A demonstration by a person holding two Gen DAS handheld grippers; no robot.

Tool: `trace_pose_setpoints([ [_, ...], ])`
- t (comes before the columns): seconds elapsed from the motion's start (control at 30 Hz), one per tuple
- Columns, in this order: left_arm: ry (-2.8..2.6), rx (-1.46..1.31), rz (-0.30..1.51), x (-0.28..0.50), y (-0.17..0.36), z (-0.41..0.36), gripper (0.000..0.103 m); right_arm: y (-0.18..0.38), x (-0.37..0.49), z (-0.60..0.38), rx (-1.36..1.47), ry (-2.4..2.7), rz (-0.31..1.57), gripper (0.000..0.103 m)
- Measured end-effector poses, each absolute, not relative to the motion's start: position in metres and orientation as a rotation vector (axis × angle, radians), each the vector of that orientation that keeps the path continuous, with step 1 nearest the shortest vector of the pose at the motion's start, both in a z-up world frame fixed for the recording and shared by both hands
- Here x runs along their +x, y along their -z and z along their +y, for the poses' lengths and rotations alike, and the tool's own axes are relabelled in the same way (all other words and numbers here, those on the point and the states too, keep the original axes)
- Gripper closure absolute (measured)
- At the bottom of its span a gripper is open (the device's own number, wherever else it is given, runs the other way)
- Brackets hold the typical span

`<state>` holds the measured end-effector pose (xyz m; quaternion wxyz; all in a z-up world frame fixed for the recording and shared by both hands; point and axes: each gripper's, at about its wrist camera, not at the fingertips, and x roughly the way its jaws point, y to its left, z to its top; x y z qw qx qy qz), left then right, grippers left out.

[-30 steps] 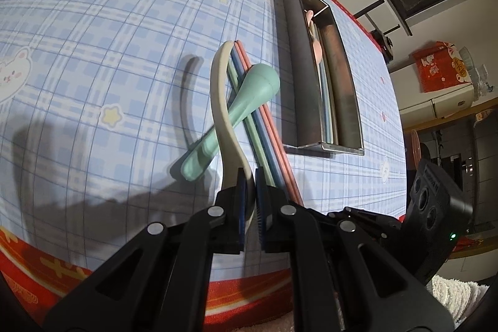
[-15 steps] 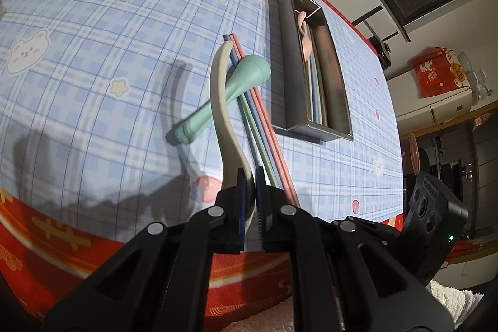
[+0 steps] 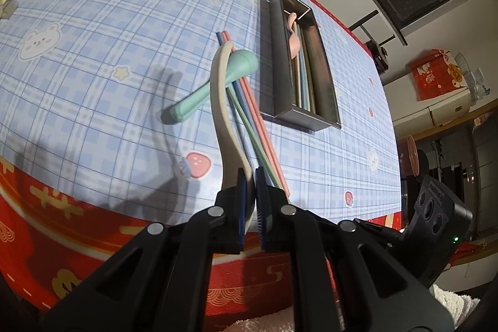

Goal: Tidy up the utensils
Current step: 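Lift beige spoon with left tool while right tool lifts the green chopstick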

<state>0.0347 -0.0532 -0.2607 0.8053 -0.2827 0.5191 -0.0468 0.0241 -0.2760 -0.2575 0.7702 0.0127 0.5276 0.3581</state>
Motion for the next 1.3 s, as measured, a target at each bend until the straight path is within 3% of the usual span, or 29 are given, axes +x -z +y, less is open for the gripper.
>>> trace_pose_setpoints([
  [0.7,0.1,-0.565,1.098,0.039,0.249,-0.065,0.093,0.224,0.029,-0.317,0.179,-0.749,1.014,0.097],
  [1.13,0.091,-0.56,1.113,0.043,0.251,-0.062,0.093,0.264,0.036,-0.296,0.05,-0.709,1.163,0.102],
  [1.27,0.07,-0.577,1.113,0.04,0.254,-0.054,0.093,0.262,0.034,-0.277,-0.011,-0.797,1.158,0.1],
  [1.3,0.061,-0.585,1.113,0.039,0.255,-0.051,0.093,0.262,0.034,-0.271,-0.024,-0.822,1.16,0.095],
])
